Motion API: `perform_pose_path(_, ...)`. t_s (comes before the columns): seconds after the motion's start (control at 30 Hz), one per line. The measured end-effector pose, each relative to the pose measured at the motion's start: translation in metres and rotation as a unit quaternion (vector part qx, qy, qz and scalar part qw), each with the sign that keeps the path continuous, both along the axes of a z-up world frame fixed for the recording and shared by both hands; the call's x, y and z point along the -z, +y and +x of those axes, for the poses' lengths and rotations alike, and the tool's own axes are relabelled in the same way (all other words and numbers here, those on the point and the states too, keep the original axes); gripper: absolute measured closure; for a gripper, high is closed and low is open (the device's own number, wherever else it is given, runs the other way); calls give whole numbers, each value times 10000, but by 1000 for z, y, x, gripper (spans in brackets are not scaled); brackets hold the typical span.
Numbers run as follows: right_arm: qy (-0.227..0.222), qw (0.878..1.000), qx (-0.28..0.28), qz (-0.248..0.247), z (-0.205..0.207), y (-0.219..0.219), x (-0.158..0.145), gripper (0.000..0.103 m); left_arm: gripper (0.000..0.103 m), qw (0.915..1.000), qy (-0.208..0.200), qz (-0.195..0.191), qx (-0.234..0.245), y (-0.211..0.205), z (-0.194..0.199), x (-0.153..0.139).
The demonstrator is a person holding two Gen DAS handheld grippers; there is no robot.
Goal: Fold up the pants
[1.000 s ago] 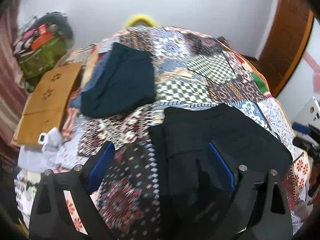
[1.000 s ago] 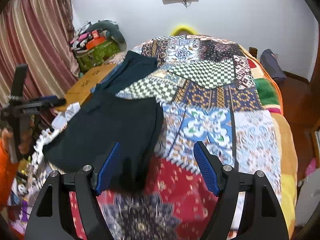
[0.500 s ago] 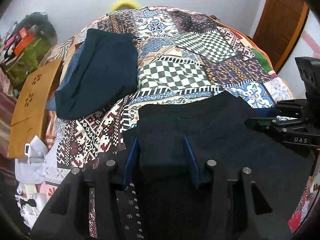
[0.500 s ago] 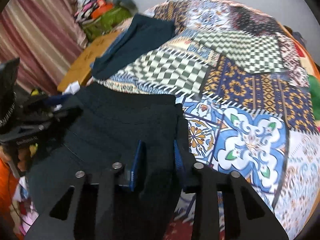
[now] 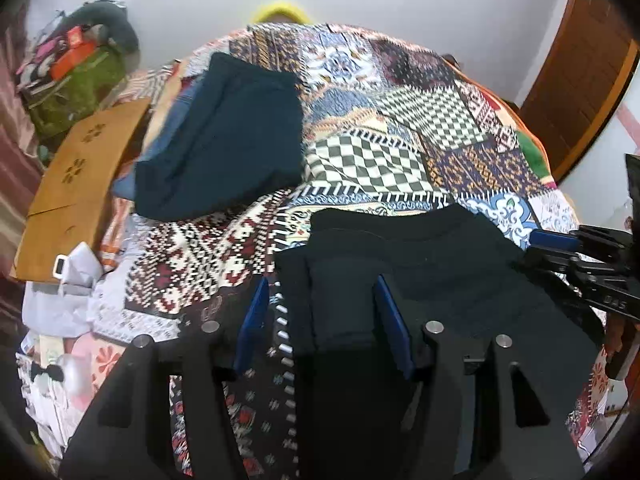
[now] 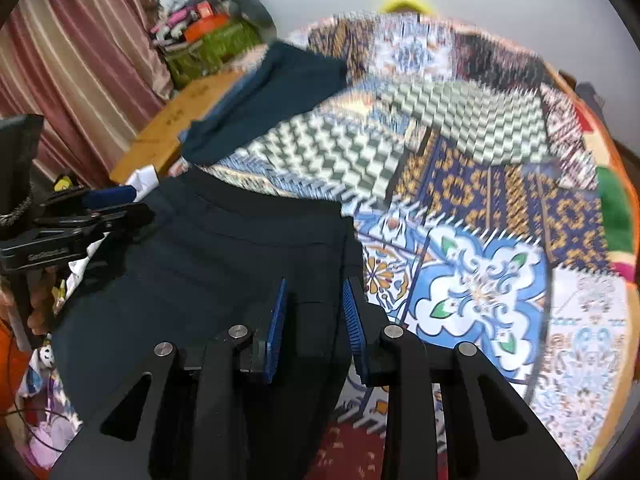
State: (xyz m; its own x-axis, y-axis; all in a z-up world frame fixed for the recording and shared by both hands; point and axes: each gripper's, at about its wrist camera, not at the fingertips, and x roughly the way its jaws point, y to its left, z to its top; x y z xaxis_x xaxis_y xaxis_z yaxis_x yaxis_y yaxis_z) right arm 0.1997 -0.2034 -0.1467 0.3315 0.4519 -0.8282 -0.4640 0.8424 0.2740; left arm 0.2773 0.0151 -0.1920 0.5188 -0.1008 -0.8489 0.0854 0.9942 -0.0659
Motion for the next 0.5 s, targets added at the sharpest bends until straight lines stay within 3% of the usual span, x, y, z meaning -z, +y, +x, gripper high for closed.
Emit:
perform_pose_path(0.13, -230, 9997, -11, 114, -15, -5, -23, 73, 46, 10000, -92, 0, -1, 3, -14, -10)
perform_pose_path(0.2, -248, 9994, 21, 240, -22, -7, -29, 61, 43, 10000, -53, -67, 19, 6, -20, -12)
perform_pose_path(0.23, -239, 9993, 37, 272, -23, -8, -30, 58, 37, 9999, -12, -140, 8, 8, -23, -12)
perform_pose_path(0.27, -220, 9993, 47, 304, -26, -8, -31, 54, 27, 9996, 66, -276, -41, 11, -25, -10)
perform_pose_path(0.33, -94, 9992, -26, 377, -31, -9, -28, 53, 18, 9982, 260, -519, -156, 18, -26, -3)
perform_pose_path(0.43, 263, 9991, -154, 286, -31, -5, -12, 53, 18, 9912, 826, -996, -290, 27, -21, 14)
perform_pose_path(0.5, 460, 9985, -126, 269, -29, -7, -2, 46, 18, 9873, 1008, -1187, -302, 29, -19, 22)
